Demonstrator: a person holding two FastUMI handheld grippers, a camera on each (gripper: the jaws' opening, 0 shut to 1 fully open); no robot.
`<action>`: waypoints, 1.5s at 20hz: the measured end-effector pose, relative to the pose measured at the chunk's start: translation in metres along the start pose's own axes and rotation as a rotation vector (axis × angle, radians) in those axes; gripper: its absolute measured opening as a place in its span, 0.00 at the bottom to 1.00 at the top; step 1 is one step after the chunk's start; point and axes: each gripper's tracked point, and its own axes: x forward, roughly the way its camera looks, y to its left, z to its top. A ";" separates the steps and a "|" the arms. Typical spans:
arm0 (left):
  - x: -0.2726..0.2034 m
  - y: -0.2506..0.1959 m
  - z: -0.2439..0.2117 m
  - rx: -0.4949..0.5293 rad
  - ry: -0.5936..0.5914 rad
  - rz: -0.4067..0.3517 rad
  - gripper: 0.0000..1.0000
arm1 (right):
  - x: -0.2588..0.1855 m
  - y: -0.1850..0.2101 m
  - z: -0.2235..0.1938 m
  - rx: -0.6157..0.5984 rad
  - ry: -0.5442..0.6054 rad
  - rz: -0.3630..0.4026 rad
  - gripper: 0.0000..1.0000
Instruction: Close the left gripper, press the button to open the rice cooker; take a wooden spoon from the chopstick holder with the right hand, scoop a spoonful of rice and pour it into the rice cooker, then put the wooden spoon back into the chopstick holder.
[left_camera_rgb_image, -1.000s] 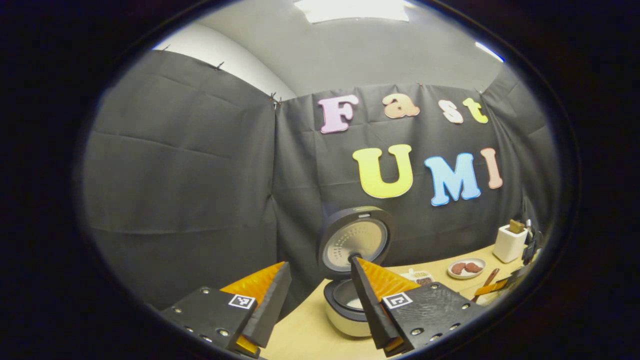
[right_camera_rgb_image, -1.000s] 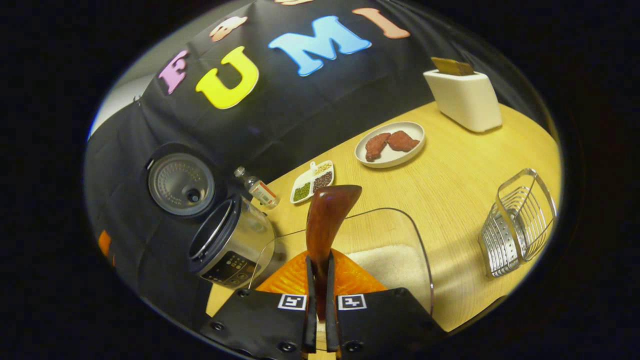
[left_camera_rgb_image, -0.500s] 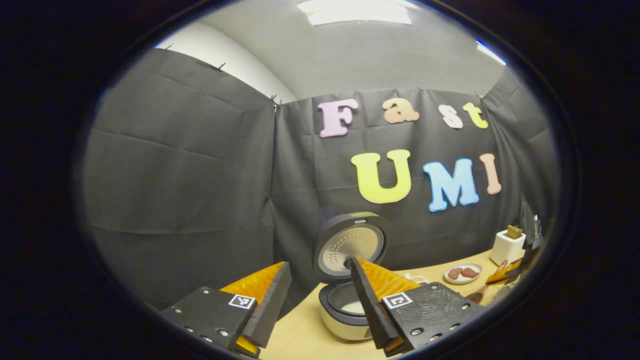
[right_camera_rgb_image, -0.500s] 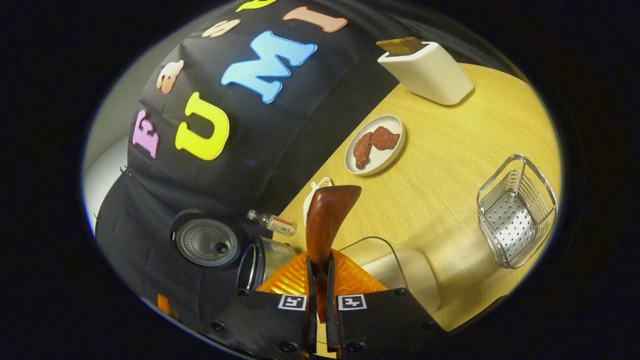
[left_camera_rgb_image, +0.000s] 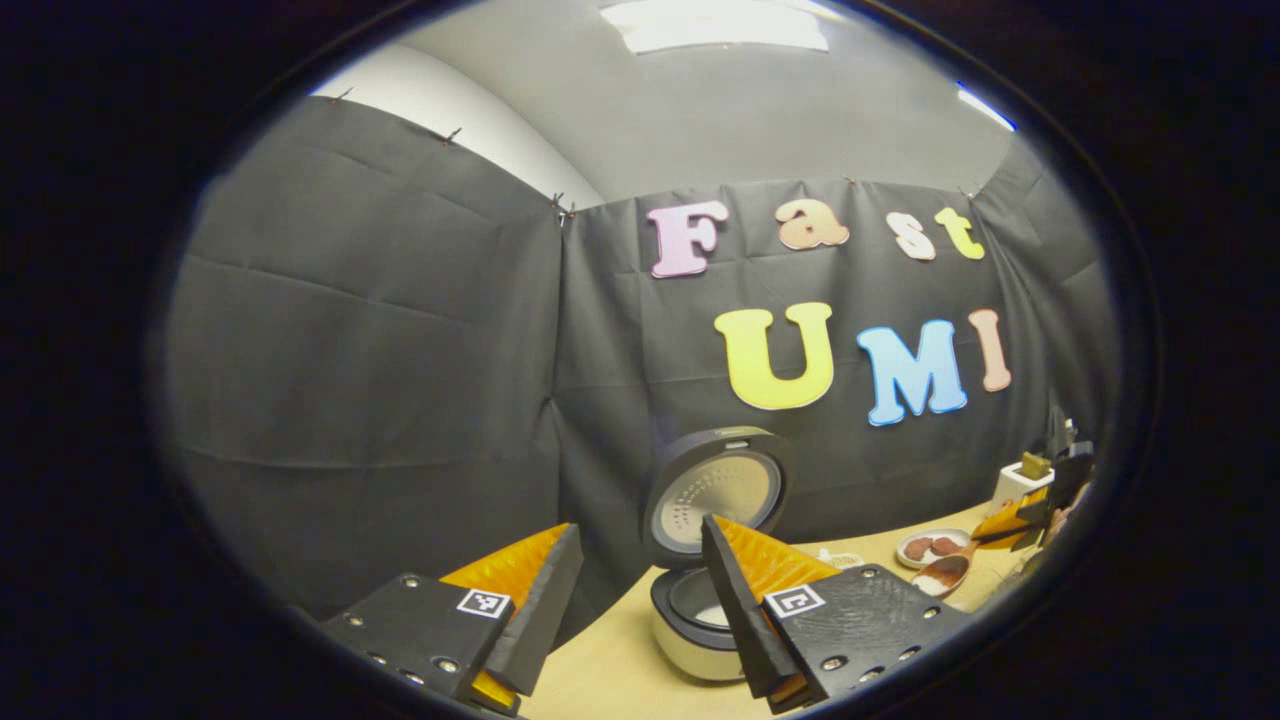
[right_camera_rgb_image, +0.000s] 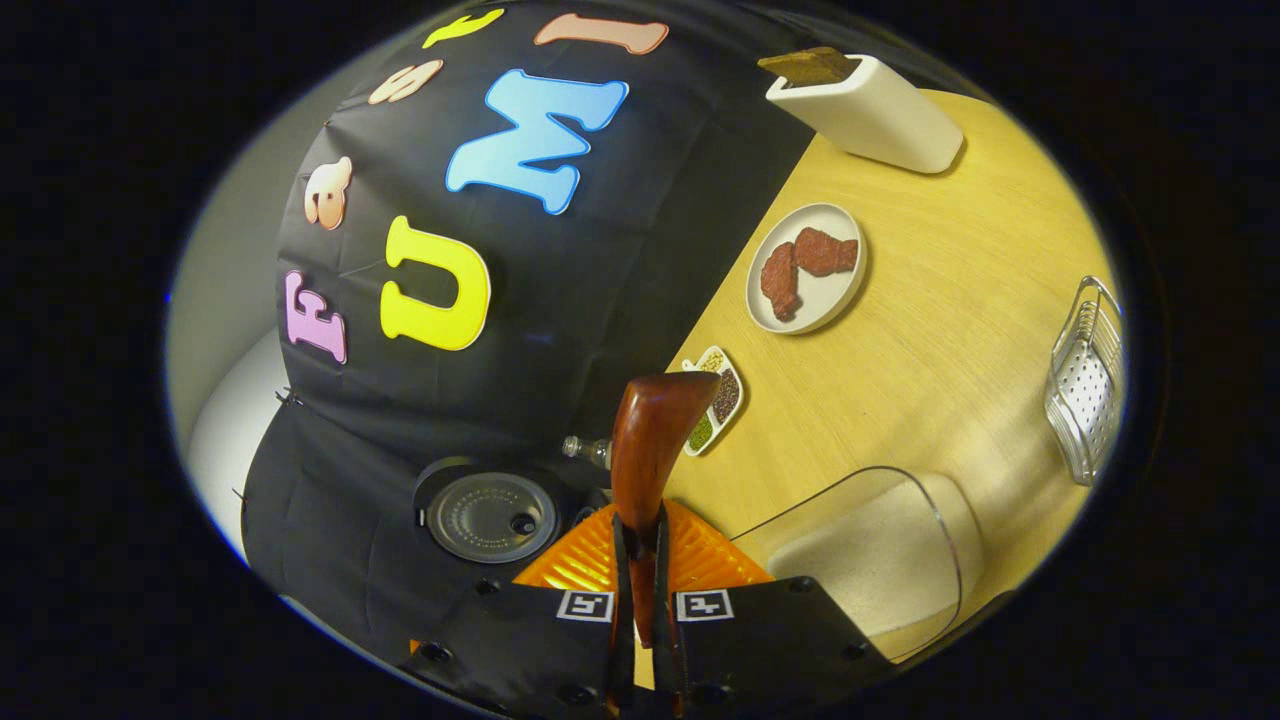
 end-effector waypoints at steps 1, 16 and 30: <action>0.000 0.004 0.000 0.002 0.000 0.007 0.77 | 0.006 0.009 -0.001 -0.002 0.007 0.010 0.08; -0.004 0.069 -0.022 -0.013 0.042 0.115 0.75 | 0.114 0.114 -0.078 -0.128 0.109 0.142 0.05; -0.004 0.095 -0.049 -0.024 0.093 0.187 0.77 | 0.189 0.105 -0.142 -0.515 0.142 0.076 0.08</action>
